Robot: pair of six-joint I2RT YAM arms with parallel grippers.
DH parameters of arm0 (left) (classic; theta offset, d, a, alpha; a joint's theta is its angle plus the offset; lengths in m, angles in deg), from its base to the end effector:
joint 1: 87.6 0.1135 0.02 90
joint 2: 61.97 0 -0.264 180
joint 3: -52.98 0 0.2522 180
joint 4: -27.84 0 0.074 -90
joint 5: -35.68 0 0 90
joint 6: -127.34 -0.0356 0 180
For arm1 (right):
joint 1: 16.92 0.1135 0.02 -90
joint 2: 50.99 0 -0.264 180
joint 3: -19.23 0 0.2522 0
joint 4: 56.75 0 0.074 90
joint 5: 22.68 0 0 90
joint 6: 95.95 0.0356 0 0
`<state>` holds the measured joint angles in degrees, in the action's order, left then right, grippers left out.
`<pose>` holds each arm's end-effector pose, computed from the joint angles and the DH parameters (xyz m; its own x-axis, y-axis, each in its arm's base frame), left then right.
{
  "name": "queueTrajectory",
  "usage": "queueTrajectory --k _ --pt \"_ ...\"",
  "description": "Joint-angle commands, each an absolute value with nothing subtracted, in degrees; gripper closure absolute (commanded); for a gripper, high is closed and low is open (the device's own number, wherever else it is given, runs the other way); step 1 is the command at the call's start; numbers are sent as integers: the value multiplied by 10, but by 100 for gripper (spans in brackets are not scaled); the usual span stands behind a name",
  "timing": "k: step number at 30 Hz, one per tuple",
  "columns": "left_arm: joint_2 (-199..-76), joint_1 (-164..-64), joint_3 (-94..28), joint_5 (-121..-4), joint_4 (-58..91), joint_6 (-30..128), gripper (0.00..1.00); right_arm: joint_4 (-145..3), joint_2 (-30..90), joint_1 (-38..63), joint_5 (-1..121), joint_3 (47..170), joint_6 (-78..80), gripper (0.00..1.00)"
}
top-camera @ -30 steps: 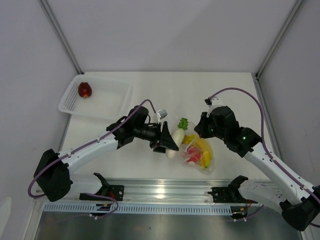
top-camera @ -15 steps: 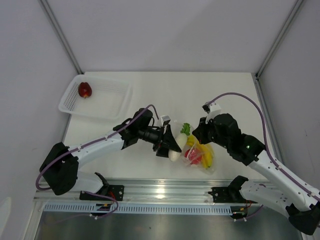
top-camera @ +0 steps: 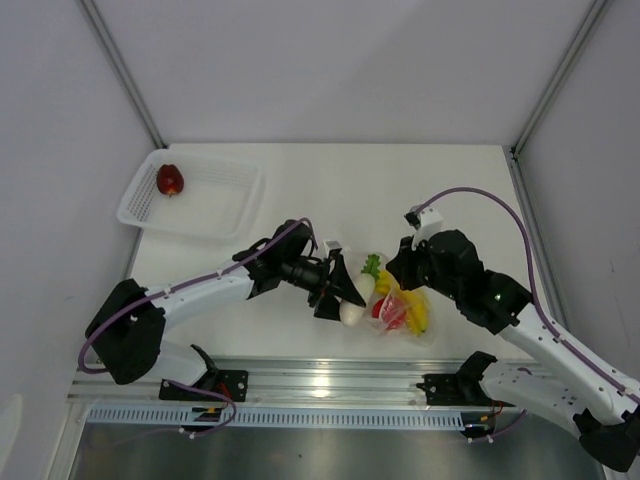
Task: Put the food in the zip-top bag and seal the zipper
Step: Place the fake vegetable in the zipper food storage bag.
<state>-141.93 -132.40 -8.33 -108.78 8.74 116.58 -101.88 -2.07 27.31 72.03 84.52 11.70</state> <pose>0.1838 -0.2234 0.2348 -0.9320 0.1207 0.3418 -0.2651 0.4162 -0.8698 0.1342 0.1266 0.3309 -0.5237 -0.0881 -0.8474 -0.5088 0.8301 0.2282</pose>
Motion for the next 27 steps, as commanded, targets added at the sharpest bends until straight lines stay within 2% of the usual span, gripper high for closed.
queueTrajectory --k 1,4,5,6,7,8,9,13,16,20,23,27 --pt "-1421 -1329 -89 -1094 106 1212 55 -994 -34 278 726 848 103 100" --pt "-1418 -1329 -85 -1080 109 1227 42 -992 -34 277 722 849 107 100" --pt "-1416 -1329 -89 -1077 105 1226 41 -992 -34 278 722 849 107 100" --pt "-1417 -1329 -91 -1070 100 1225 32 -990 -34 278 719 849 108 100" --pt "-1418 -1329 -98 -1068 94 1222 32 -987 -34 278 719 848 109 100" --pt "-1419 -1330 -102 -1066 88 1222 23 -985 -34 279 718 848 111 100" --pt "-1419 -1329 -103 -1066 90 1225 19 -985 -34 280 715 848 112 100" --pt "-1418 -1329 -113 -1070 109 1232 18 -983 -30 281 715 848 113 100" --pt "-1416 -1329 -149 -1050 66 1188 17 -982 -28 283 714 848 111 100" --pt "-1407 -1329 -165 -1053 115 1136 18 -984 -31 283 717 848 111 100" --pt "-1374 -1328 -158 -1010 128 1100 18 -985 -31 283 721 848 113 100" --pt "-1330 -1323 -182 -926 42 1012 9 -990 -29 283 723 849 114 100"
